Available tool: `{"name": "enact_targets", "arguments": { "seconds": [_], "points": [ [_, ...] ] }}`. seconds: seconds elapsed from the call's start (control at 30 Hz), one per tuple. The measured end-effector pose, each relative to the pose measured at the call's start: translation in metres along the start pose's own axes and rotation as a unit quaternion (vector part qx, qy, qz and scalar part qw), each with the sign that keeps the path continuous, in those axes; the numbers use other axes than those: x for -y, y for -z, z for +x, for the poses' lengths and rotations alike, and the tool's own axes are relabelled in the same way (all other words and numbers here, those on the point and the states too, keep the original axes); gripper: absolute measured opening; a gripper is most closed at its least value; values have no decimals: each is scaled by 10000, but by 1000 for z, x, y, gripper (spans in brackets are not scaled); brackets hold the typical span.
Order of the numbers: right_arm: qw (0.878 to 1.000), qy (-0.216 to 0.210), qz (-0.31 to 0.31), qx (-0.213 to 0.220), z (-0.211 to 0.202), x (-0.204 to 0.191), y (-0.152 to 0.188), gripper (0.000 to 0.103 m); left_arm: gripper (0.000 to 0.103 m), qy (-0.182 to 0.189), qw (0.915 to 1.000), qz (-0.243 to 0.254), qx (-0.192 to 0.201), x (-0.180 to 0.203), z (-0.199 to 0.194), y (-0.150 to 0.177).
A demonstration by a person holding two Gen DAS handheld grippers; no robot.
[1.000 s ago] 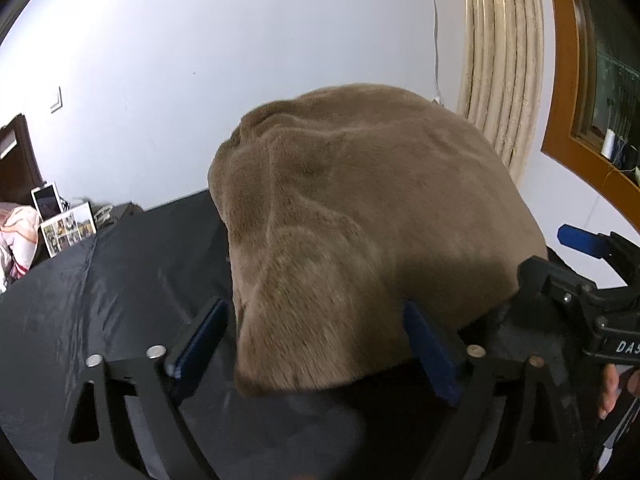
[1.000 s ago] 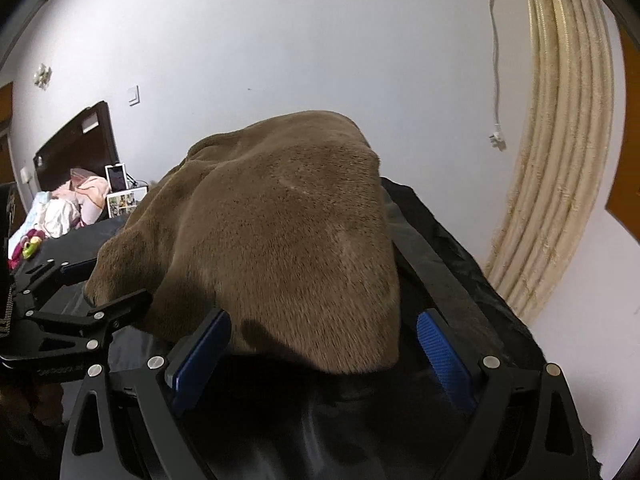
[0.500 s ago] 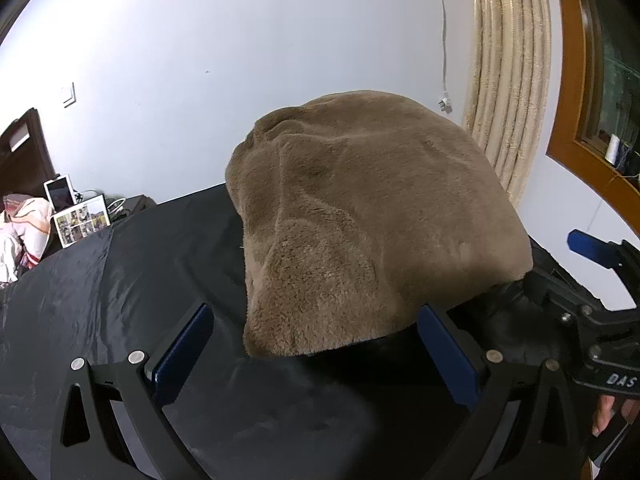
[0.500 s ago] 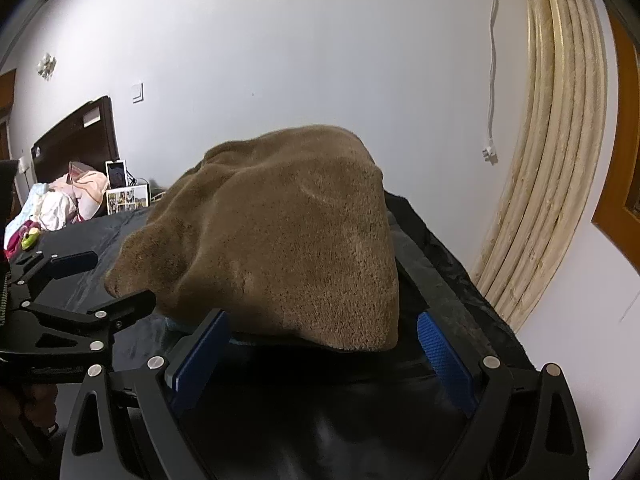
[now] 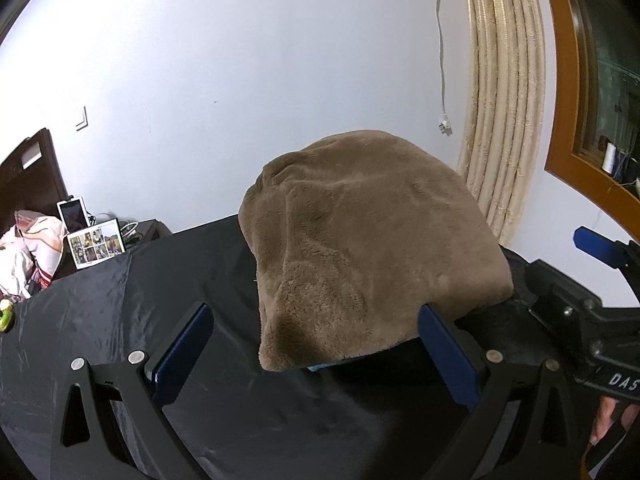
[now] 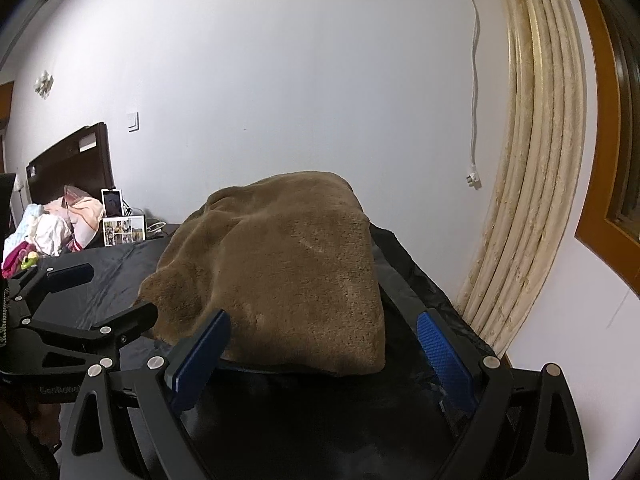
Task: Fold clothes
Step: 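Open both grippers and withdraw them from the folded fleece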
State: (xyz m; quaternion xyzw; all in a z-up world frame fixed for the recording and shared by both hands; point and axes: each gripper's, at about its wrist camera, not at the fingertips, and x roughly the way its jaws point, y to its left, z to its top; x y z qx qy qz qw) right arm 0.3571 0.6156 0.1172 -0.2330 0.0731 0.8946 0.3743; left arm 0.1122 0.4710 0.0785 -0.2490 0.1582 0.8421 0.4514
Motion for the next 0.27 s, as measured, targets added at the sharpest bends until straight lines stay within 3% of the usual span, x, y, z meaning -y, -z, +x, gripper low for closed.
{"name": "enact_targets", "arguments": {
  "seconds": [0.27],
  "points": [
    [10000,10,-32,16,-4,-5,2,96,102,-21,10000,57,4,0,0,4]
  ]
}}
